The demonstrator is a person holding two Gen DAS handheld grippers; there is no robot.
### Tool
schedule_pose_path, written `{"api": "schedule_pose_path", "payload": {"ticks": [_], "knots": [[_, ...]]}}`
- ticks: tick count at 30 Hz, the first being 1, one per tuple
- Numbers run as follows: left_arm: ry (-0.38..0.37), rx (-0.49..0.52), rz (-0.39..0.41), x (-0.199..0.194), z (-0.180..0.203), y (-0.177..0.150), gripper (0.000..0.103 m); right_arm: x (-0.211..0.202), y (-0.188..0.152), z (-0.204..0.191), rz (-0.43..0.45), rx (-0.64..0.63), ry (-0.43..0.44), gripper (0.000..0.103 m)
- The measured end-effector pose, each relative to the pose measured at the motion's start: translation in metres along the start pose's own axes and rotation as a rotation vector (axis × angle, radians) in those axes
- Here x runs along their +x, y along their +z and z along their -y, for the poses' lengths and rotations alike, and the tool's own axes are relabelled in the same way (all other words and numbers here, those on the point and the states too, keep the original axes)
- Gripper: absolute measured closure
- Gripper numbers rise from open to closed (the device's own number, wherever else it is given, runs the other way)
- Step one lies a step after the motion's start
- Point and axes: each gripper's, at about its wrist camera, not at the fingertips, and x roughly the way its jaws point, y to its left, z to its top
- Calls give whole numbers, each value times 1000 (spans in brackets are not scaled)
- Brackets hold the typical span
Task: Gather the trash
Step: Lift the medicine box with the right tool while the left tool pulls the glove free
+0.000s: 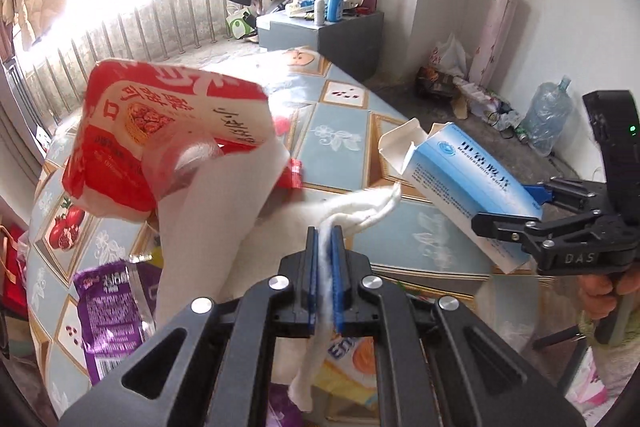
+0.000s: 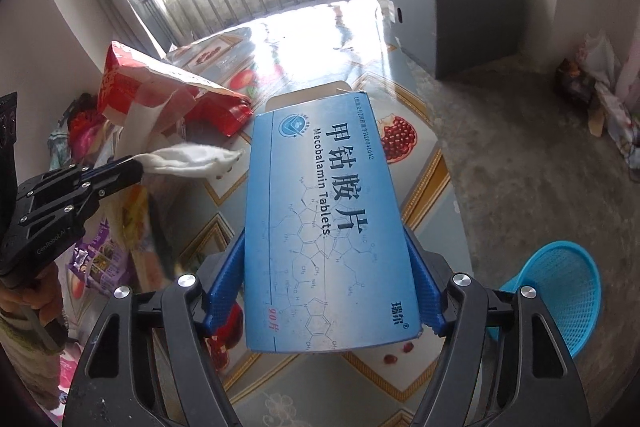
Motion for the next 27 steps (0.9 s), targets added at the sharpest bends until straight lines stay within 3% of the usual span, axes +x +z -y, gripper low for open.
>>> {"api": "schedule_pose_path", "payload": {"ticks": [10, 20, 22, 24, 27], "knots": [[-173, -112, -49, -17, 22, -42, 97, -24, -37, 3, 7, 58, 11, 34], [-130, -82, -123, 5, 40, -80, 95, -7, -52, 11, -45, 121, 14, 34], [-128, -62, -111, 2, 41, -79, 88, -5, -51, 10, -48, 121, 12, 34], [-112, -26, -91, -2, 46, -77, 72, -4, -53, 9, -48, 120, 12, 34], [-81, 35, -88, 0, 53, -76, 63, -2, -54, 10, -56, 127, 15, 34]]}}
